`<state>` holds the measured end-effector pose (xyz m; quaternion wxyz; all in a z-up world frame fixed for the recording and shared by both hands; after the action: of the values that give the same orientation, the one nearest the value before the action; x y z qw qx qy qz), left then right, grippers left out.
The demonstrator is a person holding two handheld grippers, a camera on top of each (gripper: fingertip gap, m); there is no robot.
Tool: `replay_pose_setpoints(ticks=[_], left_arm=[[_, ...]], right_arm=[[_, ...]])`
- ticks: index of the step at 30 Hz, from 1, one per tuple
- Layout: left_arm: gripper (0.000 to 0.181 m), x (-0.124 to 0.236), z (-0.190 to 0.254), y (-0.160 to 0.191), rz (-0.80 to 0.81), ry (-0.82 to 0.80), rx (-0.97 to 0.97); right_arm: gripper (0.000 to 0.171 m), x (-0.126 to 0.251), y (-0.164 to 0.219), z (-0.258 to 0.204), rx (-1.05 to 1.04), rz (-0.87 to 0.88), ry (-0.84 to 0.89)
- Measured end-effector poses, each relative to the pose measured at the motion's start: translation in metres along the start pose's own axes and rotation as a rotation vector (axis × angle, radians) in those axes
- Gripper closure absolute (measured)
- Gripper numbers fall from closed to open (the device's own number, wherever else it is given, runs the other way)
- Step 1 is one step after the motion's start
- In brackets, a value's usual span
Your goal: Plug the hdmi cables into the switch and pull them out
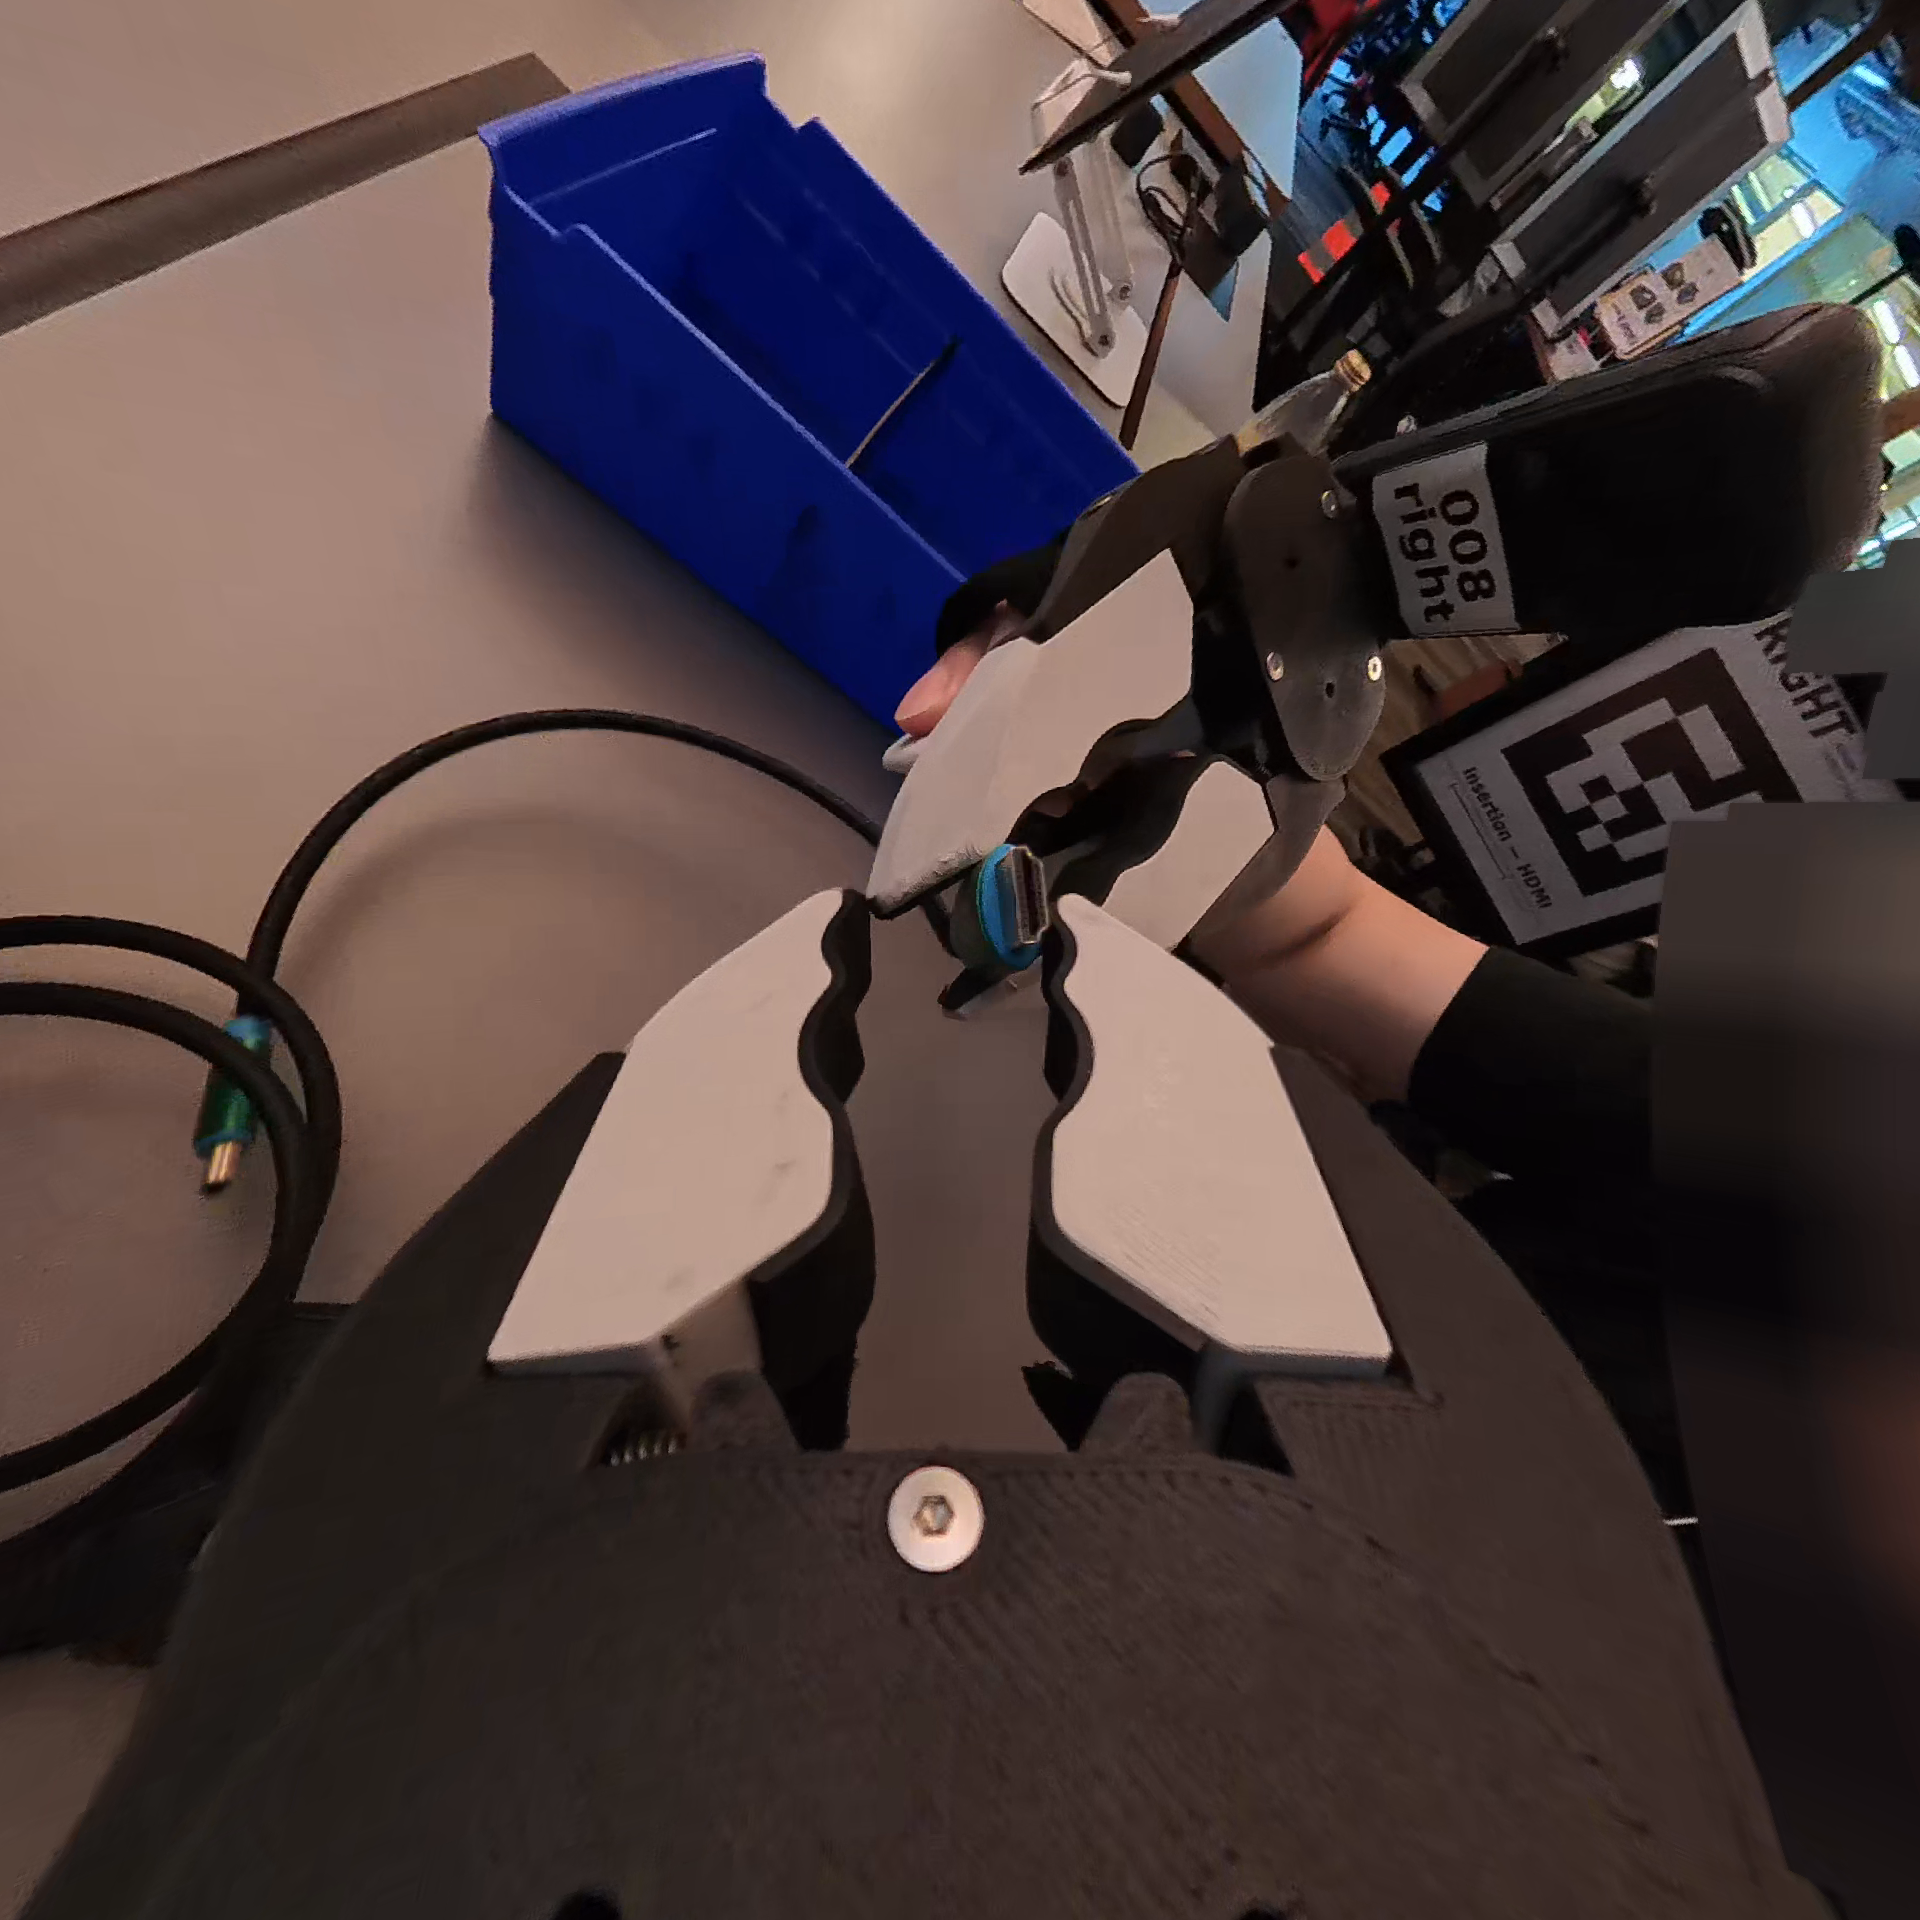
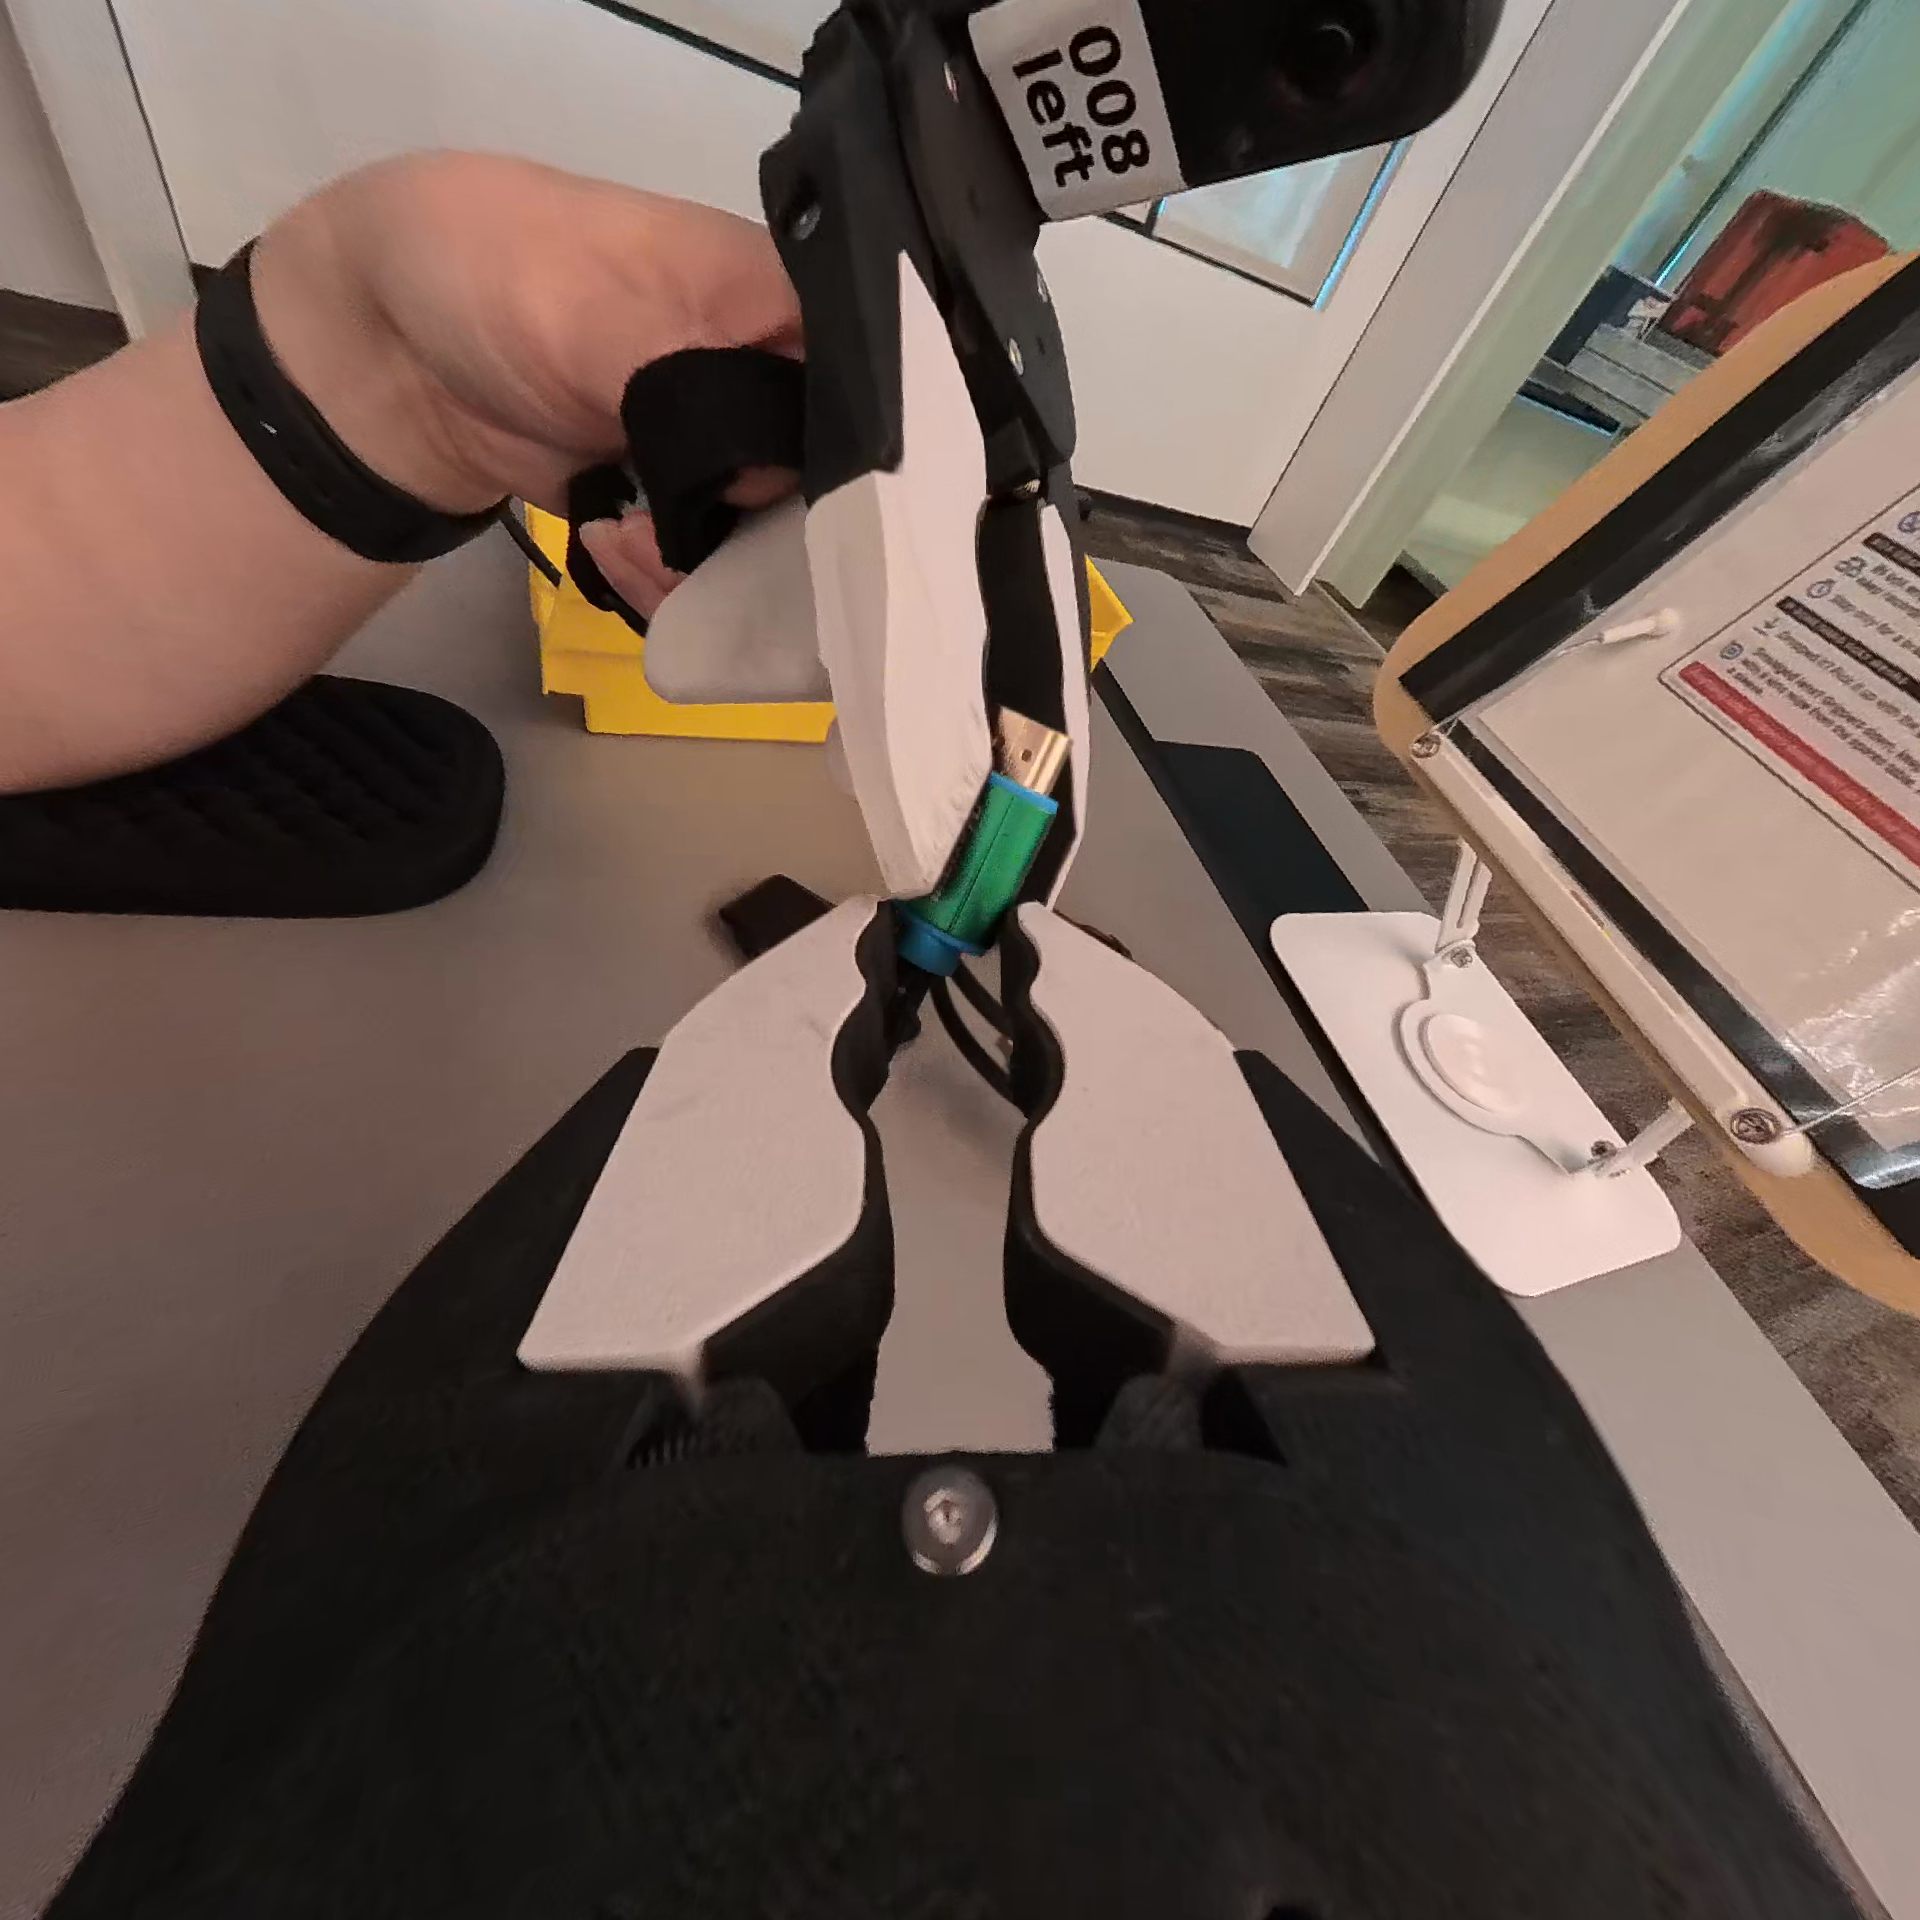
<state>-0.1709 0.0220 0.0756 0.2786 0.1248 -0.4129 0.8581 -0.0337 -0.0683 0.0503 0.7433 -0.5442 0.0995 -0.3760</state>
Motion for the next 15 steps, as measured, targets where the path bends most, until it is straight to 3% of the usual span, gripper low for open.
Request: replay_pose_setpoints(ticks=[5, 8, 11, 14, 15], left_arm=[[0.170, 0.002, -0.004, -0.001, 0.006, -0.077, -0.032], [0.170, 0.007, -0.004, -0.002, 0.001, -0.069, -0.063], [0.170, 0.013, -0.003, -0.003, 0.016, -0.055, -0.085], [0.170, 0.018, -0.002, -0.004, 0.043, -0.044, -0.110], [0.170, 0.019, -0.001, -0.004, 0.051, -0.032, -0.121]], right_arm=[[0.149, -0.005, 0.006, 0.003, -0.021, -0.017, 0.029], [0.147, -0.005, 0.009, 0.005, -0.120, 0.028, -0.048], [0.126, -0.009, 0.019, 0.011, -0.318, 0.031, -0.187], [0.129, -0.017, 0.028, 0.009, -0.474, 0.079, -0.369], [0.142, -0.020, 0.029, 0.008, -0.503, 0.096, -0.404]])
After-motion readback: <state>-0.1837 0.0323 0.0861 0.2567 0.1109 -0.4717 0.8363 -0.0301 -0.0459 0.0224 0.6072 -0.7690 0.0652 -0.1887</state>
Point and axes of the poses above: each gripper's, where its closed fingertips meet, x back along the fingers, y out of its underside, z = x × y across the jaws, the point moved 10 cm from there along x, back along the fingers, and after that the axes turned 5 degrees about x, right-handed, at the moved point
